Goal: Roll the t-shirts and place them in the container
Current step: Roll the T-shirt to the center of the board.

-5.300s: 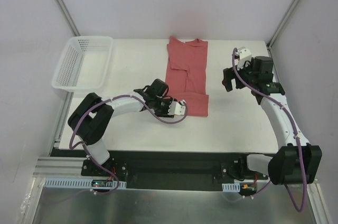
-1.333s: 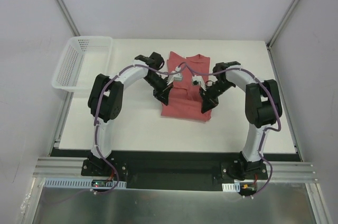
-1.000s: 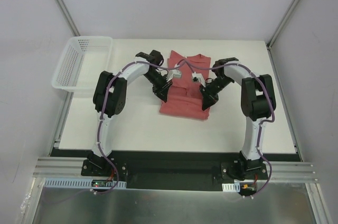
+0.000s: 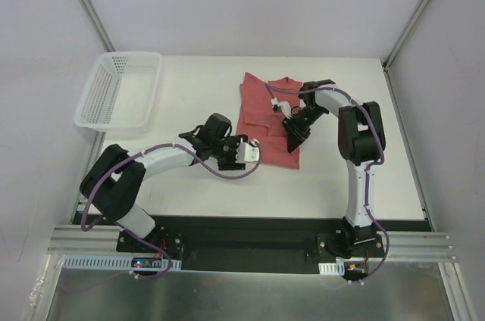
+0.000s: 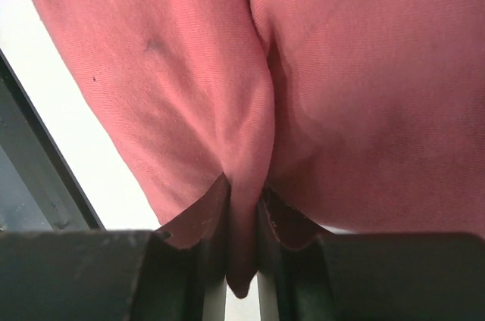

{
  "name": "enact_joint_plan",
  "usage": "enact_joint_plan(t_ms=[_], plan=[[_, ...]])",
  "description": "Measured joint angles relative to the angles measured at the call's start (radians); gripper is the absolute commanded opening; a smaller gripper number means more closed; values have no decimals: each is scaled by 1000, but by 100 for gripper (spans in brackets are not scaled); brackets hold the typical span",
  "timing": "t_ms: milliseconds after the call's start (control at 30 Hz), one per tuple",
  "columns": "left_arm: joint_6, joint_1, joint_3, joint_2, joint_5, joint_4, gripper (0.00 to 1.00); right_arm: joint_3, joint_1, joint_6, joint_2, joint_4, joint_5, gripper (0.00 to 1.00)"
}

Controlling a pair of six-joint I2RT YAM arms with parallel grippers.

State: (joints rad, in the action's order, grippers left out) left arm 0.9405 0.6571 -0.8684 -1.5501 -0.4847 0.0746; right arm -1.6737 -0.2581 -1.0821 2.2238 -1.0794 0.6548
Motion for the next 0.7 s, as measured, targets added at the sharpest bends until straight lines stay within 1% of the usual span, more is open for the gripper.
enact_joint_plan(t_ms=[200,300,367,400,433,467,500,533,567,667,700], plan=[[33,47,23,-80,95,-178,59,-18,0,5,10,-5,-4,20],[50,58,34,-121,136,-249,57,-25,0,6,17,-10,-3,20],[65,64,34,-146,154,-280,47,-32,0,6,21,-16,-4,20],[69,65,34,-151,159,-293,37,-35,0,6,24,-18,-3,20],[80,70,34,-157,171,-303,22,-40,0,6,28,-23,-3,22],[85,71,34,-162,177,-303,15,-42,0,7,29,-25,-3,24],[92,73,32,-169,182,-303,10,-43,0,7,29,-26,-3,35],[97,75,30,-177,188,-300,6,-43,0,7,29,-27,-2,42],[101,77,26,-182,196,-294,0,-43,0,14,29,-32,6,52],[98,77,-1,-182,206,-252,0,-44,11,57,13,-39,26,62],[94,76,-11,-182,205,-235,0,-42,18,70,1,-23,26,63]])
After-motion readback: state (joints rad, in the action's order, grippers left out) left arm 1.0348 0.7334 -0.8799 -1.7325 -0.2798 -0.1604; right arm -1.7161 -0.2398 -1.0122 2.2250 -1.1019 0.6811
